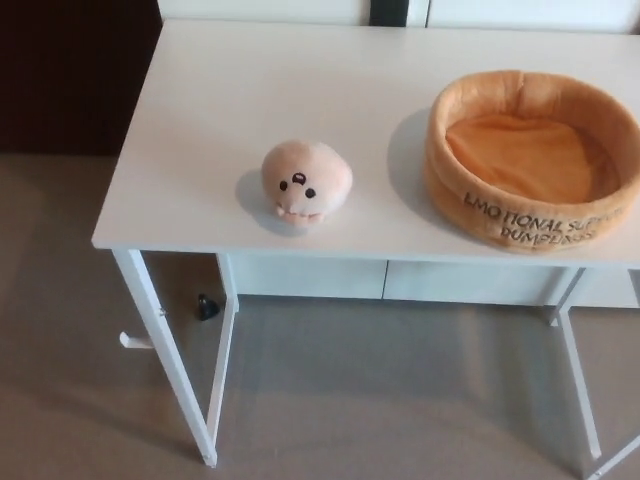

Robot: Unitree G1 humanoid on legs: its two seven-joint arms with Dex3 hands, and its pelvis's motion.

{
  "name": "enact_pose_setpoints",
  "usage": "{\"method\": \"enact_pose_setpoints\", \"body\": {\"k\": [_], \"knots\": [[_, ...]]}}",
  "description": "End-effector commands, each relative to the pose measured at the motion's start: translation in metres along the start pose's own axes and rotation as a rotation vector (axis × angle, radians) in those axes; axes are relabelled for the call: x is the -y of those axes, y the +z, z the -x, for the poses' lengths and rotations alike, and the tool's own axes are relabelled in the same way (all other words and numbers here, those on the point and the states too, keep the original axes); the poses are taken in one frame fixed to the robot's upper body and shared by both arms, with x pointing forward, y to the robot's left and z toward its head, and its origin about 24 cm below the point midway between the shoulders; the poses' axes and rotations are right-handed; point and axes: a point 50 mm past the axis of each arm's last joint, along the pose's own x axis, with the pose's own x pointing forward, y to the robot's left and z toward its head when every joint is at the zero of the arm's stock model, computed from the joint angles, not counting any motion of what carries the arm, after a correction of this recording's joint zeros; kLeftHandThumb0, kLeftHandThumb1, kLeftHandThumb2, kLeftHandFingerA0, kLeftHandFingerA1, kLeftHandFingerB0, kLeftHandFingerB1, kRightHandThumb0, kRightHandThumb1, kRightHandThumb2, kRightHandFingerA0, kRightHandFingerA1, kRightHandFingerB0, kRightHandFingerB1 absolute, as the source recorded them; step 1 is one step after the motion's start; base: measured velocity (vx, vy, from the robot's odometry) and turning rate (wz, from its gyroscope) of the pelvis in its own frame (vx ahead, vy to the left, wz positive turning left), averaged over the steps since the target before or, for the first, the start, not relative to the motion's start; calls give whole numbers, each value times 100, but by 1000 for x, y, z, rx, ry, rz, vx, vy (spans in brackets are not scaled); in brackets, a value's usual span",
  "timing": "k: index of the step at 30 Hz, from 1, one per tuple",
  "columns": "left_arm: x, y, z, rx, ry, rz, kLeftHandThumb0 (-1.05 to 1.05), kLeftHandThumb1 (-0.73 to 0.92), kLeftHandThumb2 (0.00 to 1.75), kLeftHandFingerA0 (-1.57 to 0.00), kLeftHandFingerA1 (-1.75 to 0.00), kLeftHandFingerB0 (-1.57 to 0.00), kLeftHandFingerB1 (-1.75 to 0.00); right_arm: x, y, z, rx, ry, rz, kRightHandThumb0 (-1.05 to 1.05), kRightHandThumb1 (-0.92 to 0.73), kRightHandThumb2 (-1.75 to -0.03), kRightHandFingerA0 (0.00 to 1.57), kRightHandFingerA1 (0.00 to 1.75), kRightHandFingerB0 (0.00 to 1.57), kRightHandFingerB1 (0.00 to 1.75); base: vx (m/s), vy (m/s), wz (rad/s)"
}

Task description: The robot walks towards a table in front, picks a dumpling toy with left hand and puts it in an orange round plate

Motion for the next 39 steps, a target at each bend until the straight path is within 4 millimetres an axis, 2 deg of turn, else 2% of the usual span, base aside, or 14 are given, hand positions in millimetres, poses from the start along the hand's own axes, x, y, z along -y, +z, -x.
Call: {"method": "enact_pose_setpoints", "body": {"k": [1, 6, 8, 9, 10, 11, 14, 17, 18, 19, 20, 30, 39], "knots": [[0, 2, 1, 38, 41, -41, -33, 54, 57, -36, -36, -27, -30, 4, 0, -1, 4, -17, 8, -55, -57, -82, 67, 58, 28, 43, 0, 0, 0], [0, 8, 1, 80, 59, -69, -35, 54, 56, -38, -39, -27, -30, 5, 3, -1, 14, -15, 5, -56, -57, -82, 65, 57, 27, 43, 51, -145, 10], [1, 10, 0, 89, 53, -58, -35, 54, 57, -34, -37, -26, -30, 6, 4, -2, 21, -19, 7, -55, -56, -83, 65, 58, 28, 44, 99, -268, -2], [0, 11, 0, 95, 53, -55, -36, 53, 56, -36, -40, -28, -30, 6, 6, -2, 25, -22, 11, -48, -66, -60, 72, 45, 31, 31, -32, -428, 20], [0, 12, 0, 100, 53, -54, -36, 53, 56, -36, -40, -28, -30, 6, 7, -3, 28, -24, 12, -48, -66, -60, 72, 45, 31, 31, -52, -354, 7], [0, 12, -1, 100, 52, -44, -35, 53, 56, -33, -36, -27, -30, 7, 8, -3, 31, -24, 12, -56, -57, -82, 67, 58, 27, 43, 12, -276, 2], [0, 11, -1, 86, 45, -36, -35, 54, 57, -30, -35, -25, -29, 7, 9, -4, 34, -23, 8, -56, -57, -82, 66, 58, 26, 43, 88, -124, -1], [-1, 8, -1, 62, 44, -51, -34, 54, 57, -34, -37, -25, -29, 7, 9, -4, 28, -21, 11, -56, -57, -82, 64, 57, 25, 42, 108, -31, -5], [-1, 7, -1, 55, 48, -55, -36, 53, 57, -34, -36, -26, -30, 7, 10, -4, 32, -20, 13, -45, -67, -60, 70, 45, 31, 31, 102, 31, -13], [-1, 6, -1, 50, 51, -58, -36, 53, 57, -34, -36, -26, -30, 7, 10, -4, 35, -20, 15, -45, -67, -60, 70, 45, 31, 31, 78, 79, -9], [-1, 5, 0, 46, 55, -54, -36, 53, 57, -34, -36, -27, -30, 7, 11, -4, 44, -20, 17, -55, -57, -82, 67, 57, 26, 43, 68, 91, -14], [-1, 5, 1, 63, 44, -42, -35, 53, 56, -32, -33, -26, -30, 7, 14, -5, 58, -19, 24, -55, -57, -83, 68, 58, 27, 43, 136, 158, -6], [-4, 9, -1, 73, 52, -42, -35, 53, 56, -32, -33, -26, -30, 8, 18, -6, 64, -21, 17, -55, -57, -83, 68, 58, 27, 43, 5, -142, 7]]}}
